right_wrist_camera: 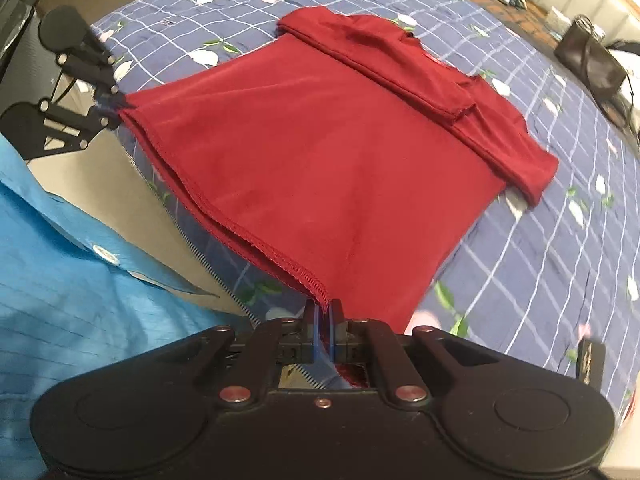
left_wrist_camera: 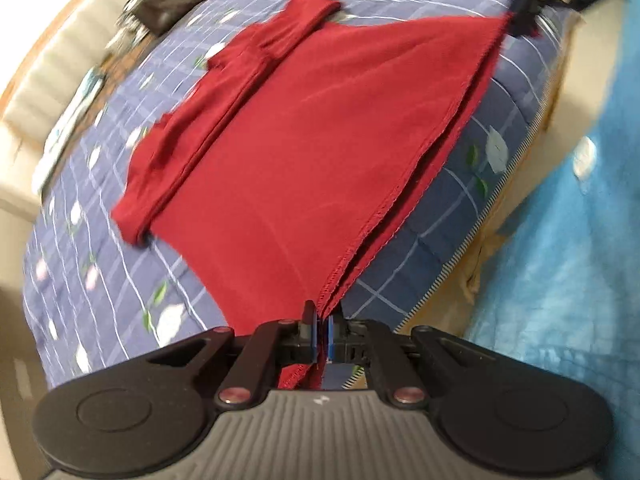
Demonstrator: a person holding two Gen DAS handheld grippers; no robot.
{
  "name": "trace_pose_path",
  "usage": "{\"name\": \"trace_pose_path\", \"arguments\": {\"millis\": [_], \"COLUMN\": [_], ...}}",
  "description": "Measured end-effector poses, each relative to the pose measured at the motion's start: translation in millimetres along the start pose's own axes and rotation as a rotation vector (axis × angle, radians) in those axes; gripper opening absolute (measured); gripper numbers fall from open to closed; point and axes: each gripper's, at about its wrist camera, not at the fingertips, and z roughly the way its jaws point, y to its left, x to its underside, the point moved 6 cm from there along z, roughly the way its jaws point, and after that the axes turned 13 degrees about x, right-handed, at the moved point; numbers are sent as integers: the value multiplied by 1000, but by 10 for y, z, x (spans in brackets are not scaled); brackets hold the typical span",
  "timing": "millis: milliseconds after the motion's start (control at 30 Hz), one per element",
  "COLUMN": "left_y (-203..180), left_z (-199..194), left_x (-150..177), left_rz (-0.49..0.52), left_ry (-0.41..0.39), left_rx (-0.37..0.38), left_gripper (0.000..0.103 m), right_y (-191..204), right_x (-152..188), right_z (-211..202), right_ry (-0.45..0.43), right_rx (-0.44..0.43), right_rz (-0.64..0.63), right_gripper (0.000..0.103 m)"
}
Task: Fold small clothes
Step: 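Lift the hem with both grippers and fold it over toward the collar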
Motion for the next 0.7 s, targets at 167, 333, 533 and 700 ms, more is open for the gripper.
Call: {"name": "trace_pose_path", "arguments": {"millis": [167, 333, 533, 700], "left_y": [409, 947, 1699, 2450], "left_z": [-152, -354, -430, -191], "left_x": [-206, -546, -1174, -1766], "left_rz": [-149, -246, -367, -456], "left_ry": [-44, -102, -167, -175], "left_rx": [52, 39, -3, 17], "left_gripper": [4, 4, 4, 4], "right_y": [-169, -507, -1146, -1721], "right_x": [-96, -412, -1036, -1650], "right_z": [-29, -67, 98, 452], "right_ry": [-12, -78, -151, -167], "right_rx": [-6, 9, 12, 14], "right_rz": [133, 203, 242, 277], "right_gripper": [4, 4, 4, 4]}}
